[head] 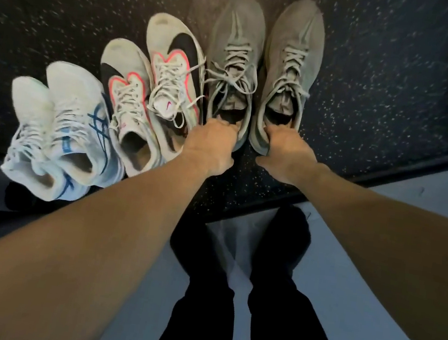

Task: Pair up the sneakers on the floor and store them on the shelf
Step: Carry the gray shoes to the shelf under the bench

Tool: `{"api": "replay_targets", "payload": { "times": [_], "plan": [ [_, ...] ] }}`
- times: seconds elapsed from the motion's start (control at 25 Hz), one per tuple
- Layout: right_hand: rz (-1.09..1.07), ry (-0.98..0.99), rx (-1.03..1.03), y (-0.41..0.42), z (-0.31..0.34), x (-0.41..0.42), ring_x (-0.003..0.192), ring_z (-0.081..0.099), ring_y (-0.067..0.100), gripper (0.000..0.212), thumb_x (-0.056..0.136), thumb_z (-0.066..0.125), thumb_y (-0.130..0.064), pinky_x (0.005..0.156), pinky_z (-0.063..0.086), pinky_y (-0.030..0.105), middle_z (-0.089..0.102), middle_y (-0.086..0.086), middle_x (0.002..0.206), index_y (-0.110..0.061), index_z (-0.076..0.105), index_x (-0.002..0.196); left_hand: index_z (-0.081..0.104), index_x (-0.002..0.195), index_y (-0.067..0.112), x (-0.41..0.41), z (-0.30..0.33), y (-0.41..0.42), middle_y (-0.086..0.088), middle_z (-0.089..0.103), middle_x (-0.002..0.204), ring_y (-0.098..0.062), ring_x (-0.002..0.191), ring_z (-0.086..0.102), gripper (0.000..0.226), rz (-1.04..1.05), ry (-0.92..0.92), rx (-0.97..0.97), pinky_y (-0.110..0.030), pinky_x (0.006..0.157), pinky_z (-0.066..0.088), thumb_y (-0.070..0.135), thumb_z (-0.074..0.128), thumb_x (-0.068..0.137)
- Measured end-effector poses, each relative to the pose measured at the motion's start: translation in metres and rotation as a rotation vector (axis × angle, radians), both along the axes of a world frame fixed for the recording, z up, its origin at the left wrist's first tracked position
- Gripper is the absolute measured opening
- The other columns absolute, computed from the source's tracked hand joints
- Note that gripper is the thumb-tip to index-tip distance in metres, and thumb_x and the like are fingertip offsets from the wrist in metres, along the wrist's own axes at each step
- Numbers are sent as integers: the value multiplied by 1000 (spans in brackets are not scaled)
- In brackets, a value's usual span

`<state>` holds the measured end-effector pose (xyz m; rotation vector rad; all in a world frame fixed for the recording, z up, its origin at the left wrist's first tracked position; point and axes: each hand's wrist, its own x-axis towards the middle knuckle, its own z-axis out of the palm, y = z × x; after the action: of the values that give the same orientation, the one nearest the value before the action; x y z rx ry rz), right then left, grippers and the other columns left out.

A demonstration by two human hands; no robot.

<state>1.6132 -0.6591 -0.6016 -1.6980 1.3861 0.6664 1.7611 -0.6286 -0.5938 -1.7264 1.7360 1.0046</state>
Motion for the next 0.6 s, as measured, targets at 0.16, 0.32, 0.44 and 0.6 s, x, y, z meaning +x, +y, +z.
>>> {"api": "replay_targets", "payload": {
  "times": [0.16,0.32,0.44,0.6],
  "plan": [
    [-41,24,-197,6,-13,4,113,55,30,31,92,55,-11,86,47,36,57,7,122,-16,54,122,58,120,19,-4,-16,4,-6,60,113,-27,112,54,31,60,5,-188,-39,84,48,9,56,91],
    [-32,35,-153,-2,45,0,107,59,33,29,93,51,-10,80,46,35,60,10,118,-17,56,121,55,131,26,3,36,1,-10,64,111,-34,103,63,43,84,43,-101,-39,82,51,10,54,92],
    [-29,49,-65,-1,119,-1,103,61,36,27,93,52,-15,81,48,37,62,13,115,-17,57,119,52,133,35,3,106,8,-10,66,112,-36,102,64,49,84,57,-52,-39,83,53,13,59,90],
    [-40,16,-23,2,252,-2,104,60,38,25,93,52,-22,80,48,38,62,15,114,-13,57,116,55,127,38,-4,232,10,-10,65,115,-36,107,62,46,109,84,-53,-39,84,51,18,60,86]
  ]
}}
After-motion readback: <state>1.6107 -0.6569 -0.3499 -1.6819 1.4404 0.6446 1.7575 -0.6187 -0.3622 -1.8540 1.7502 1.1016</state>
